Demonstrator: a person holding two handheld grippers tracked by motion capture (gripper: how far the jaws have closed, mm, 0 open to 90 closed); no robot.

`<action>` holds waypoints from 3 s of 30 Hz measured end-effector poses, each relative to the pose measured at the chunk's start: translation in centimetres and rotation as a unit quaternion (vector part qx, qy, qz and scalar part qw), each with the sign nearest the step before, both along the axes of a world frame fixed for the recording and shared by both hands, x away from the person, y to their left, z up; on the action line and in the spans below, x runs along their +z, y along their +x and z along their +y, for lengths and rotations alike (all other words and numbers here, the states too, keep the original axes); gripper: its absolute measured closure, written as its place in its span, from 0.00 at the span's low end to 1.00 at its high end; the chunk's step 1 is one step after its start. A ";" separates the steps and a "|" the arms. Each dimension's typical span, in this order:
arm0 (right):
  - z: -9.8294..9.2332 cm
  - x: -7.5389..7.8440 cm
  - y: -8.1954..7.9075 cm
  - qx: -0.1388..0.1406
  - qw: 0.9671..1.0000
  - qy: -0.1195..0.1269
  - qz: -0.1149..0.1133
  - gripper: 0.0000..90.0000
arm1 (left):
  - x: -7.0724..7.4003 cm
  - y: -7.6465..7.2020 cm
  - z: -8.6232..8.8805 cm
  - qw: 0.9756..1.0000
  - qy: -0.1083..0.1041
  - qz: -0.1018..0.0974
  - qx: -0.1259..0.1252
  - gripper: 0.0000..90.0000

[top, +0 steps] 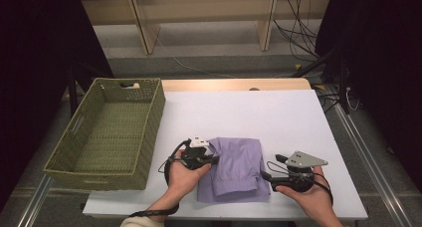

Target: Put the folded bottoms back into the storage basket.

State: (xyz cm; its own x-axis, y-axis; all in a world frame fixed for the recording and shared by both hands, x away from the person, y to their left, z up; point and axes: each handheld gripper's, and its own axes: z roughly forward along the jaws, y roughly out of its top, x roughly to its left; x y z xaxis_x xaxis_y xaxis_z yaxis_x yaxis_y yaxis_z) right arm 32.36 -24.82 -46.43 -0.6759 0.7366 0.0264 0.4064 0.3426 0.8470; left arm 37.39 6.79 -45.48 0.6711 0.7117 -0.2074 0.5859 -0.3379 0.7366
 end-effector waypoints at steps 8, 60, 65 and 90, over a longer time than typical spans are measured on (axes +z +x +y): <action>-0.1 0.0 0.1 -0.009 1.000 -0.003 -0.001 0.25 | 1.5 -0.3 0.1 0.999 -0.017 -0.028 -0.001 0.93; -0.5 0.1 0.1 -0.023 1.000 0.000 -0.008 0.26 | 6.1 -1.1 1.7 0.983 -0.019 -0.183 -0.011 0.93; -0.5 0.1 0.1 -0.024 1.000 0.004 -0.009 0.26 | 6.4 -0.9 2.0 0.983 -0.018 -0.185 -0.009 0.93; -0.6 0.2 0.1 -0.028 1.000 0.006 -0.010 0.26 | 7.6 -0.7 3.4 0.981 -0.027 -0.193 0.003 0.93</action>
